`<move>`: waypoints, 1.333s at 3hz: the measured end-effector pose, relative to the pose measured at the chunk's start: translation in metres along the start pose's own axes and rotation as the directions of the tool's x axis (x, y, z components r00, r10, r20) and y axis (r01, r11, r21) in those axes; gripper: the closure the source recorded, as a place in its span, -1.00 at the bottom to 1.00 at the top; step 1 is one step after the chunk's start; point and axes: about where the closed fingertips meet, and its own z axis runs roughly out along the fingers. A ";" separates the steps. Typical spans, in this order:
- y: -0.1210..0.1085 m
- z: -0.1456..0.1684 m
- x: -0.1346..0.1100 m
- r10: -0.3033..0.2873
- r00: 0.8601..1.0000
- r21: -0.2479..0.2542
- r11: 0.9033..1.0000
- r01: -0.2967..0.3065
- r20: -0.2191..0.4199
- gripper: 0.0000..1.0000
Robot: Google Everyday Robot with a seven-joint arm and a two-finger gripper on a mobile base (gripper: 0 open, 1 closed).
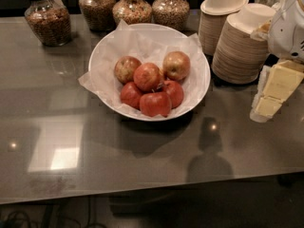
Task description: Pick apple from white bowl
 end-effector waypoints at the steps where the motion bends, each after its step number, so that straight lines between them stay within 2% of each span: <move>1: -0.019 0.014 -0.045 -0.108 0.993 0.024 0.994 0.107 0.037 -1.00; 2: -0.030 0.021 -0.095 -0.240 0.968 0.066 0.970 0.236 0.069 -1.00; 3: -0.030 0.021 -0.095 -0.240 0.968 0.066 0.969 0.236 0.070 -1.00; 4: -0.032 0.020 -0.093 -0.257 0.960 0.079 0.965 0.250 0.108 -1.00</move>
Offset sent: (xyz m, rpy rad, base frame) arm 0.0794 0.1372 0.0158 -0.0287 -0.1784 0.3738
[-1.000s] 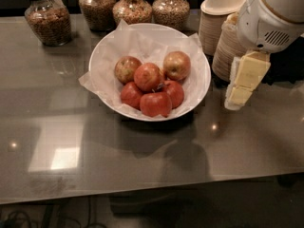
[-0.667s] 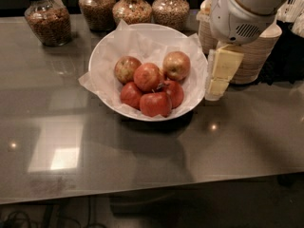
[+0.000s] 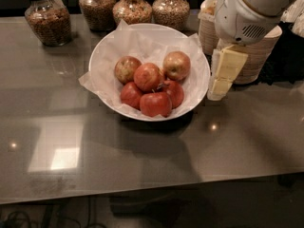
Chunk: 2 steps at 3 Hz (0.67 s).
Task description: Pick apple from white bowl
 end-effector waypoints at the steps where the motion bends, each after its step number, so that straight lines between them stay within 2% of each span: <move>1: -0.009 -0.001 0.009 -0.010 0.997 0.052 0.999 0.006 0.080 -1.00; 2: -0.017 0.000 0.013 -0.032 0.986 0.094 0.995 0.016 0.165 -1.00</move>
Offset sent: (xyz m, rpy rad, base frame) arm 0.0278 -0.0132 0.0002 0.3096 -0.1481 0.1731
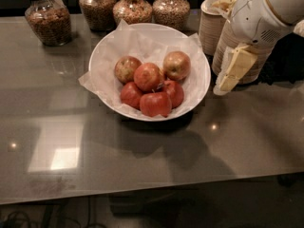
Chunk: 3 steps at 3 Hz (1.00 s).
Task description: Pick apple from white bowl
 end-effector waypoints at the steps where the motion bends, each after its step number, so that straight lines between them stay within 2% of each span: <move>1: -0.002 0.009 -0.002 -0.031 0.994 -0.004 0.999 0.032 0.103 -1.00; 2: -0.003 0.015 -0.005 -0.052 0.985 -0.010 0.998 0.055 0.162 -1.00; 3: -0.004 0.021 -0.009 -0.068 0.978 -0.022 0.997 0.074 0.195 -0.92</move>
Offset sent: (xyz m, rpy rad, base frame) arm 0.0112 0.0138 -0.0124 0.1690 -0.0167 0.1797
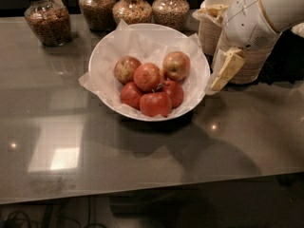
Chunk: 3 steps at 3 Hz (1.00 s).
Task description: Pick apple from white bowl
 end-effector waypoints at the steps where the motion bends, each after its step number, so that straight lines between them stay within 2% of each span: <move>1: -0.005 0.005 -0.002 -0.016 1.000 -0.011 1.000 0.016 0.011 -0.88; 3: -0.021 0.017 0.011 -0.034 0.999 -0.024 0.999 0.034 -0.036 -0.72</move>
Offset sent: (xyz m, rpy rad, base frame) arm 0.0327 -0.0015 -0.0046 -0.0523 -0.0130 0.0210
